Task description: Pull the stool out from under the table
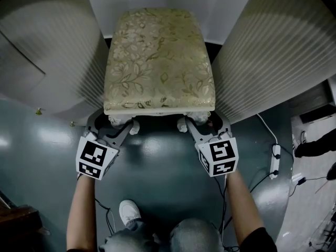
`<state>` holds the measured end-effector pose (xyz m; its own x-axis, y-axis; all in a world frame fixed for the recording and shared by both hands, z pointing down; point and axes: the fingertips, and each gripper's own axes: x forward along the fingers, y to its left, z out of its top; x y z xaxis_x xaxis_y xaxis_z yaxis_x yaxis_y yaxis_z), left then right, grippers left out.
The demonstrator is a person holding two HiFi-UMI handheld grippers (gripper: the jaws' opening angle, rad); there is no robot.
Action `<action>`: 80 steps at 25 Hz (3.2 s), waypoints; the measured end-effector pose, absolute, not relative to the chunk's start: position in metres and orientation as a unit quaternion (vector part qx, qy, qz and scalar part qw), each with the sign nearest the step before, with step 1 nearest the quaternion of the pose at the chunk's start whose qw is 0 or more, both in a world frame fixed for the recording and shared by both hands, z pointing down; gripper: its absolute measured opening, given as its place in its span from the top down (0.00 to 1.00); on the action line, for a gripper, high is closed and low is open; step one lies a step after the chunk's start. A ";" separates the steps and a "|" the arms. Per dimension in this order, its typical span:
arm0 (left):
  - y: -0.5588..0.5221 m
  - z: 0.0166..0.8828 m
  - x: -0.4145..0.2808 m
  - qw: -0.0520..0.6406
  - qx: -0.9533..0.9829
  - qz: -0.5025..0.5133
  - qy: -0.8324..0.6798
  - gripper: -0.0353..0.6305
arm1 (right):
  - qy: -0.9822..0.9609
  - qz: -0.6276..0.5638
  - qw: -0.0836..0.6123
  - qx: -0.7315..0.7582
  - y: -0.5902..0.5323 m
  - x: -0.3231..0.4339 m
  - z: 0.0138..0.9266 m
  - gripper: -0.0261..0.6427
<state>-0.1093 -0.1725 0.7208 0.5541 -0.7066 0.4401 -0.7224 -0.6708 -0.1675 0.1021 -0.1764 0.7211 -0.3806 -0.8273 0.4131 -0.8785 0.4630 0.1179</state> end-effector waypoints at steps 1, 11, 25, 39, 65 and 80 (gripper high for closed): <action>-0.173 0.721 -0.109 0.016 0.882 0.244 -0.403 0.52 | -0.829 0.057 0.213 0.515 -0.177 0.101 0.721 0.46; -0.174 0.724 -0.108 0.040 0.883 0.242 -0.400 0.55 | -0.815 0.048 0.218 0.534 -0.175 0.100 0.720 0.53; -0.173 0.724 -0.110 0.071 0.879 0.268 -0.388 0.55 | -0.801 0.085 0.255 0.535 -0.168 0.098 0.718 0.53; -0.174 0.725 -0.112 0.102 0.869 0.314 -0.369 0.56 | -0.791 0.118 0.300 0.519 -0.164 0.096 0.718 0.53; -0.169 0.732 -0.108 0.137 0.849 0.340 -0.381 0.56 | -0.801 0.125 0.348 0.471 -0.168 0.102 0.722 0.53; -0.168 0.729 -0.109 0.137 0.855 0.340 -0.366 0.56 | -0.793 0.131 0.358 0.476 -0.164 0.101 0.721 0.53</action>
<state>-0.1085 -0.1683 0.7290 0.5010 -0.5338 0.6812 -0.7193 -0.6946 -0.0152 0.1013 -0.1642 0.7213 -0.2912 -0.6599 0.6926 -0.8479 0.5133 0.1326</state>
